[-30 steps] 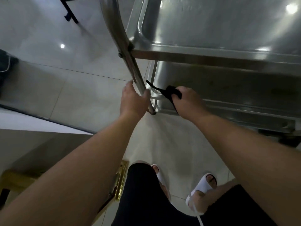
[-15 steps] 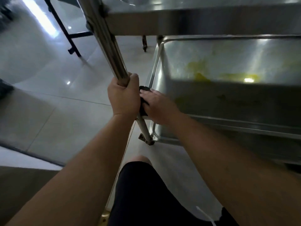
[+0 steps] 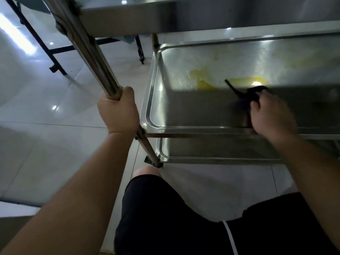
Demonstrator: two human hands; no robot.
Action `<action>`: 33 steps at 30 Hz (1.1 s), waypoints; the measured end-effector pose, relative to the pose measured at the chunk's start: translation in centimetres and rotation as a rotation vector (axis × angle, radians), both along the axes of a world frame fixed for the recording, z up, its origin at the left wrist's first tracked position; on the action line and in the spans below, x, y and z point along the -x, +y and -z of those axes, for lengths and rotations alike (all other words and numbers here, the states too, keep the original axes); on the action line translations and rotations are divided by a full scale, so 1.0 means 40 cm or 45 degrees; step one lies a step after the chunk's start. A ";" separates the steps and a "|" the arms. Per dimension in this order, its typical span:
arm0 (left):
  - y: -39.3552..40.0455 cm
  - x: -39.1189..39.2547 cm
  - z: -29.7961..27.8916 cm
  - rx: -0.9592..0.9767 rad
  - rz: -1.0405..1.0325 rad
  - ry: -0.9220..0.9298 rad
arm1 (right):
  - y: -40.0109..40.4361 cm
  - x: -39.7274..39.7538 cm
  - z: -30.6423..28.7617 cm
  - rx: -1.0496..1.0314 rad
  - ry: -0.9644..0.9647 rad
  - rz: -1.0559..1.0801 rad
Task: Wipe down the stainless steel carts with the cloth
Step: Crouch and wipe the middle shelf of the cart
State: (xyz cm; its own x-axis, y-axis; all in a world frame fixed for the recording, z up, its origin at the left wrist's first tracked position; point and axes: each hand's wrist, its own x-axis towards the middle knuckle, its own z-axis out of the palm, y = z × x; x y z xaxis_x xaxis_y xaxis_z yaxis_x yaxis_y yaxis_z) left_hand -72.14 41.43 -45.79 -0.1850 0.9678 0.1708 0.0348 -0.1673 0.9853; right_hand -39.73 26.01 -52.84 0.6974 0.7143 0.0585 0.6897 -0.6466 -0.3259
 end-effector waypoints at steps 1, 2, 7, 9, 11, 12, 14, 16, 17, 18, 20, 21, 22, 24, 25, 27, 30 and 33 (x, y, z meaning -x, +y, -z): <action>0.003 0.000 0.004 -0.003 -0.007 -0.001 | -0.007 -0.022 -0.003 0.016 0.006 0.111; 0.006 0.001 0.008 -0.006 -0.014 -0.003 | 0.001 -0.026 -0.004 0.033 0.019 0.191; 0.011 0.002 0.012 -0.032 -0.024 -0.012 | 0.195 0.164 0.005 -0.035 0.049 0.077; 0.009 0.002 0.008 -0.038 0.000 -0.013 | 0.300 0.284 0.004 -0.031 0.076 -0.121; 0.008 0.002 0.006 -0.032 0.020 -0.013 | 0.396 0.404 -0.002 -0.004 0.147 -0.379; 0.008 0.003 0.005 -0.033 0.023 -0.013 | 0.432 0.460 -0.007 0.012 0.194 -0.519; 0.009 0.003 0.003 -0.052 0.024 0.009 | 0.472 0.538 -0.015 0.030 0.282 -0.706; 0.007 0.002 0.001 -0.064 0.033 0.036 | 0.469 0.541 -0.009 0.005 0.275 -0.785; 0.006 0.003 0.002 -0.061 0.037 0.030 | 0.456 0.518 -0.003 -0.014 0.242 -0.806; 0.007 0.004 0.004 -0.059 0.040 0.024 | 0.440 0.477 0.001 -0.031 0.206 -0.797; 0.007 0.005 0.008 -0.051 0.033 0.024 | 0.406 0.356 0.006 -0.081 0.146 -0.656; 0.006 0.004 0.009 -0.047 0.033 0.021 | 0.385 0.280 0.004 -0.112 0.121 -0.536; 0.006 0.003 0.010 -0.049 0.033 0.016 | 0.358 0.199 0.002 -0.133 0.100 -0.391; 0.005 0.003 0.012 -0.059 0.031 0.017 | 0.286 0.037 0.002 -0.116 0.074 -0.064; 0.005 0.002 0.013 -0.063 0.034 0.020 | 0.247 -0.034 0.005 -0.091 0.062 0.101; 0.004 0.002 0.013 -0.069 0.024 0.014 | 0.189 -0.126 0.010 -0.032 0.026 0.382; 0.003 0.000 0.010 -0.072 0.005 0.007 | 0.216 -0.127 0.016 0.022 0.004 0.591; 0.002 -0.001 0.010 -0.085 -0.006 0.014 | 0.327 0.004 0.009 -0.030 0.071 0.497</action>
